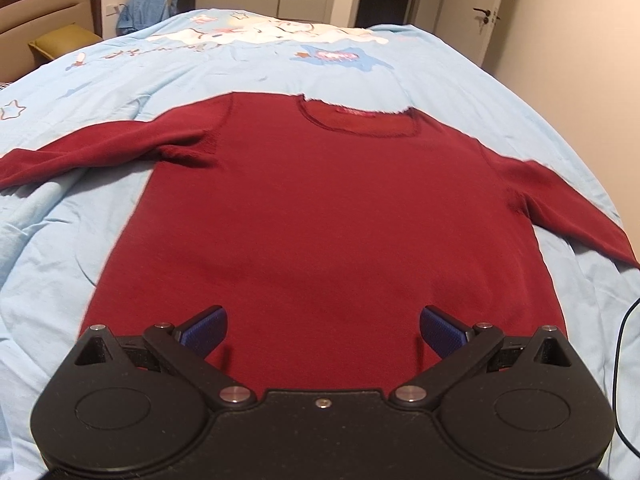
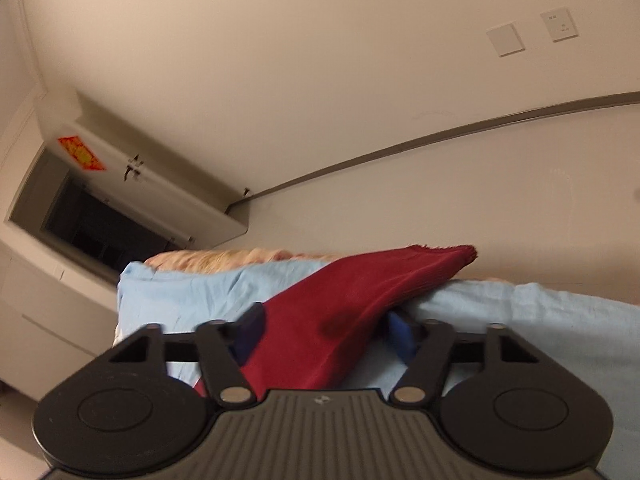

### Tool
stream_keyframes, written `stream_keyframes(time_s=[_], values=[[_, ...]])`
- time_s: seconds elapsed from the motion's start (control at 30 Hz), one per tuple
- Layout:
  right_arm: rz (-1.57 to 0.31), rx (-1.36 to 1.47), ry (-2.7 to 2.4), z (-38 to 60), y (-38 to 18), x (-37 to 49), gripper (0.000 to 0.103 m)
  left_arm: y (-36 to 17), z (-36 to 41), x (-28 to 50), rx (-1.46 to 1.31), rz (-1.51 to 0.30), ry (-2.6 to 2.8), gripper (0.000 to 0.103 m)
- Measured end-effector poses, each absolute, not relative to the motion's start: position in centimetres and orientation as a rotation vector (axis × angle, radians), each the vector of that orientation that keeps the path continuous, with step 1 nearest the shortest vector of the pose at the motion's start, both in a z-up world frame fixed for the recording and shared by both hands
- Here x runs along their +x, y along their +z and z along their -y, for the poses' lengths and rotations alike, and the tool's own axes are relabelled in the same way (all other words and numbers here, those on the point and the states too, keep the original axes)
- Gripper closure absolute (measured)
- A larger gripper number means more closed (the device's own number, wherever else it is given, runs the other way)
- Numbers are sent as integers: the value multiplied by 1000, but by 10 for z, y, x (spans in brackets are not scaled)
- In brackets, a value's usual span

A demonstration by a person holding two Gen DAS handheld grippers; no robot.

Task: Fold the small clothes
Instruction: 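Move the right gripper to the sweater's sleeve cuff and grasp it, then lift the sleeve with the right gripper and lay it across the sweater body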

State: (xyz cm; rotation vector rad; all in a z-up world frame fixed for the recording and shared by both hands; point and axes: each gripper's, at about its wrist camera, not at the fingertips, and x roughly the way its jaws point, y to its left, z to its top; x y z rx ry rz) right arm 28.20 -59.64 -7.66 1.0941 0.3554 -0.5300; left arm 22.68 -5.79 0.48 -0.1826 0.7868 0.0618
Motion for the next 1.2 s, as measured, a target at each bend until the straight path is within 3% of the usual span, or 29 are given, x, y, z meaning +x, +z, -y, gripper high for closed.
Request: stream_keyframes(time_s=[0.03,0.1,0.23,0.8,1.2], values=[[-365,1082,-551,597,-79,286,64,6,56,227,-186,-782,65,1],[-393,1026,-599,596,-81,294,82,8,51,226,-194,-774,72,1],[-394,801,-608,573,-65,308,94,10,45,223,-209,-762,82,1],[-193,28,-201,377,58,378,96,19,6,200,-322,-690,115,1],[-134,-272,137,188,69,379,97,26,-53,168,-405,-632,233,1]])
